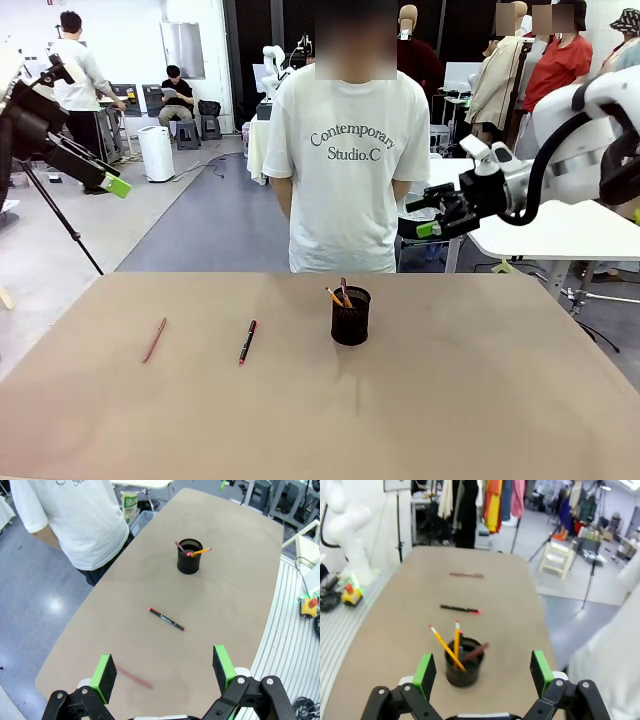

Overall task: Place the pens into the pen holder.
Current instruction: Pick up a writing instrument from the table and place it into the Pen holder.

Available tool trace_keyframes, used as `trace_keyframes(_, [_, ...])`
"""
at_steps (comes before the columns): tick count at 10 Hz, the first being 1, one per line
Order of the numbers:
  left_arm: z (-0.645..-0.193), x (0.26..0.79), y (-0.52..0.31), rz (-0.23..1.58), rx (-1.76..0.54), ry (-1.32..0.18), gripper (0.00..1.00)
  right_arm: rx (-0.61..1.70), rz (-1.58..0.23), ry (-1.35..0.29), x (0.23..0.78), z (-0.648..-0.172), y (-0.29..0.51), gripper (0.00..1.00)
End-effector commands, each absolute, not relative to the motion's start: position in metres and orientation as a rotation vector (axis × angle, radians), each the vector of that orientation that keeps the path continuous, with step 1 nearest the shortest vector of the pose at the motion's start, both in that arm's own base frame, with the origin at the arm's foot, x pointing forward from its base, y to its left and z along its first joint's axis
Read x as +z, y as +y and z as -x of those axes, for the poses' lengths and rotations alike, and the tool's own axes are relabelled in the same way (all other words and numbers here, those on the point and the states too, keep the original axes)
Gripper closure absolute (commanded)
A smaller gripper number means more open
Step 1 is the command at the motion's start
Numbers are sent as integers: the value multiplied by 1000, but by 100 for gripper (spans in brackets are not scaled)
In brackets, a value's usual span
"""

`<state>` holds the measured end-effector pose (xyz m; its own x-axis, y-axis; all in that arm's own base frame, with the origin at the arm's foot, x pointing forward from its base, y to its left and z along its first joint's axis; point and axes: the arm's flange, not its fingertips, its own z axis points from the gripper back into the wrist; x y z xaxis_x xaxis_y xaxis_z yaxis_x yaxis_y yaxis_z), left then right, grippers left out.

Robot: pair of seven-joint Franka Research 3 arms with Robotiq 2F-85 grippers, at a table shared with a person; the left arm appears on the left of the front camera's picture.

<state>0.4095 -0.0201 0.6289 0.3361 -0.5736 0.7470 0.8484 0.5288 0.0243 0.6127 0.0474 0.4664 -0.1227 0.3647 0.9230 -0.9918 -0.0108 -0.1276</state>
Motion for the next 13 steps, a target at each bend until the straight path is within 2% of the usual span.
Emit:
trace_keyframes(1, [-408,629,-21,408,-963,-790,0,1446,-699,-962,494,-622,33,0])
trace_keyframes(6, [-408,629,-21,408,-963,-790,0,1254,-616,-740,553,-590,-13,0])
trace_keyframes(9, [-408,629,-21,408,-963,-790,0,1219,-602,-749,575,-561,-36,0])
trace_keyframes(13, [-408,629,-21,408,-963,-790,0,1145,-644,-791,576,-517,-64,0])
